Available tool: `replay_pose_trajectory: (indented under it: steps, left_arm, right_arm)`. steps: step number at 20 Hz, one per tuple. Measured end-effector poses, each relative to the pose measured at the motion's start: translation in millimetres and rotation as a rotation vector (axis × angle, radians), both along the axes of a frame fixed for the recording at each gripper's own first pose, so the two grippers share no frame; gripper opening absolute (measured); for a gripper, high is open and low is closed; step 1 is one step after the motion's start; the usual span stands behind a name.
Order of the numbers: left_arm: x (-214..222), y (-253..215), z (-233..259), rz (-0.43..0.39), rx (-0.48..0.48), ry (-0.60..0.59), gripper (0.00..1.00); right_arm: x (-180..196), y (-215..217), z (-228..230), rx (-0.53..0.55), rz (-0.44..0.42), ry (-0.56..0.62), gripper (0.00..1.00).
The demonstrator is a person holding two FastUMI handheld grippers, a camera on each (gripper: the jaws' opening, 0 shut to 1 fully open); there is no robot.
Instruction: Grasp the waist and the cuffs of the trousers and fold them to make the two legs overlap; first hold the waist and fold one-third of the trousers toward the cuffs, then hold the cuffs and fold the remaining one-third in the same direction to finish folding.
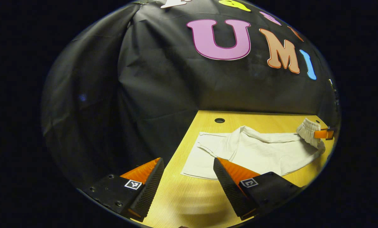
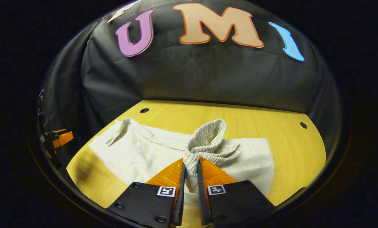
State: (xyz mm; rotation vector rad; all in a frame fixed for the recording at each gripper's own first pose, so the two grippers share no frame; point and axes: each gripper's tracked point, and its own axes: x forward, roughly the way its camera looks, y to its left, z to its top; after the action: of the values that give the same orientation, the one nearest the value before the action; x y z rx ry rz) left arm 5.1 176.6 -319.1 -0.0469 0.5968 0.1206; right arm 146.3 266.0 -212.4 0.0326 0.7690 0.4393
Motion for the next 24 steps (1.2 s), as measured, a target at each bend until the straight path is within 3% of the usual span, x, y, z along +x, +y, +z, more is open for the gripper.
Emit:
replay_pose_trajectory:
  steps: [1,3,4,5,7,10,13,17,22,23,24]
  left_arm:
    - [4,1,-7,-0.002,-0.014,0.009,0.96]
    - [10,3,-23,-0.005,-0.034,0.031,0.96]
    - [13,4,-30,-0.011,-0.041,0.044,0.96]
    - [16,4,-38,-0.017,-0.046,0.055,0.97]
    - [29,2,-54,-0.032,-0.056,0.071,0.97]
    - [38,-1,-78,-0.043,-0.103,0.112,0.96]
    - [46,-3,-101,-0.037,-0.137,0.159,0.97]
    - [47,-3,-117,-0.034,-0.13,0.197,0.96]
    - [45,-2,-119,-0.034,-0.116,0.213,0.96]
    - [46,-2,-122,-0.034,-0.11,0.224,0.79]
    - [46,-6,-119,-0.038,-0.12,0.217,0.61]
  right_arm:
    - [2,2,3,-0.003,0.023,0.017,0.33]
    - [-2,1,0,0.005,0.06,0.049,0.37]
    - [-2,4,2,0.015,0.069,0.048,0.63]
    - [-6,0,9,0.017,0.07,0.039,0.69]
    - [-7,-8,22,0.015,0.057,0.028,0.98]
    - [-2,-12,21,-0.004,0.035,0.029,0.94]
    - [0,-24,25,-0.031,0.035,0.007,0.98]
    - [-4,-29,24,-0.06,0.043,-0.003,0.94]
    - [-5,-34,27,-0.048,0.02,-0.003,0.98]
    - [-6,-37,28,-0.042,0.01,0.001,0.94]
    - [-7,-40,28,-0.038,0.003,0.004,0.98]
